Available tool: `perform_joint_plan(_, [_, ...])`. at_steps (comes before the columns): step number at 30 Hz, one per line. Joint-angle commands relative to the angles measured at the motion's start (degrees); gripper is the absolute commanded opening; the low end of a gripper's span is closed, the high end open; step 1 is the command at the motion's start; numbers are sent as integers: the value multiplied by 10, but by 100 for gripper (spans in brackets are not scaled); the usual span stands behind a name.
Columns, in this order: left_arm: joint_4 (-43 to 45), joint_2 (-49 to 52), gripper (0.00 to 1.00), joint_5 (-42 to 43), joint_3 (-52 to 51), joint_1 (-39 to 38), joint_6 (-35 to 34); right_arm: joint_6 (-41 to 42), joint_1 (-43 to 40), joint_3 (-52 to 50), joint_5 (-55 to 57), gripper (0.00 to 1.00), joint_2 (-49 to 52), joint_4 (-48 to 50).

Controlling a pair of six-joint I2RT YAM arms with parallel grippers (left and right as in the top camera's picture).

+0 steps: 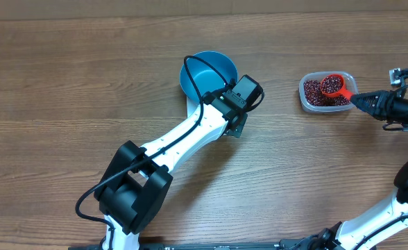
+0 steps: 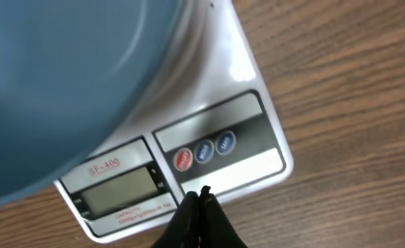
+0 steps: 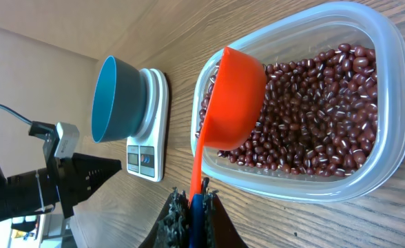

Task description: Scoop item into bowl and weigh 150g on scale

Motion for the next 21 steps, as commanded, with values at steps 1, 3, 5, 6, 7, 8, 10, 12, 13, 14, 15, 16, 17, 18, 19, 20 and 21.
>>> perform_joint_plan(1, [13,-5,4,-45,-14,0,-4,-12,-3,2,-24,4,1,1])
perform_joint_plan(3, [25,-5,4,-54,-24,0,-5,-12,-3,2,-24,4,1,1])
perform_joint_plan(5, [37,-5,4,-54,-34,0,-4,-11,-3,2,-24,4,1,1])
perform_joint_plan(6, [42,-5,4,-53,-40,0,-4,-12,-3,2,-24,4,1,1])
perform_joint_plan(7, [47,-5,4,-53,-45,0,-5,-12,-3,2,-24,4,1,1])
perform_joint_plan(8, [54,-5,4,-53,-52,0,-7,-12,-3,2,-24,4,1,1])
perform_joint_plan(10, [63,-5,4,-55,-58,0,-6,-12,-3,2,-24,4,1,1])
perform_joint_plan(12, [75,-5,4,-65,-64,0,-7,-12,-3,2,-24,4,1,1])
perform_joint_plan(13, [81,-5,4,-70,-69,0,-6,-12,-3,2,-24,4,1,1])
perform_joint_plan(14, [87,-5,4,-73,-73,0,-6,-12,-3,2,-24,4,1,1])
perform_joint_plan(15, [92,-5,4,-73,-77,0,-7,-12,-3,2,-24,4,1,1])
perform_joint_plan(16, [96,-5,4,-73,-82,1,-7,-11,-3,2,-24,4,1,1])
perform_joint_plan(17, [99,-5,4,-73,-85,1,-9,-12,-3,2,-24,4,1,1])
perform_joint_plan(18, [101,-5,4,-73,-87,1,-11,-12,-3,2,-24,4,1,1])
perform_joint_plan(19, [104,-5,4,-73,-89,1,-11,-12,-3,2,-24,4,1,1])
perform_joint_plan(20, [107,-5,4,-73,-90,1,-11,-12,-3,2,-24,4,1,1])
perform_joint_plan(21, [111,-5,4,-73,-90,1,-11,-12,-3,2,-24,4,1,1])
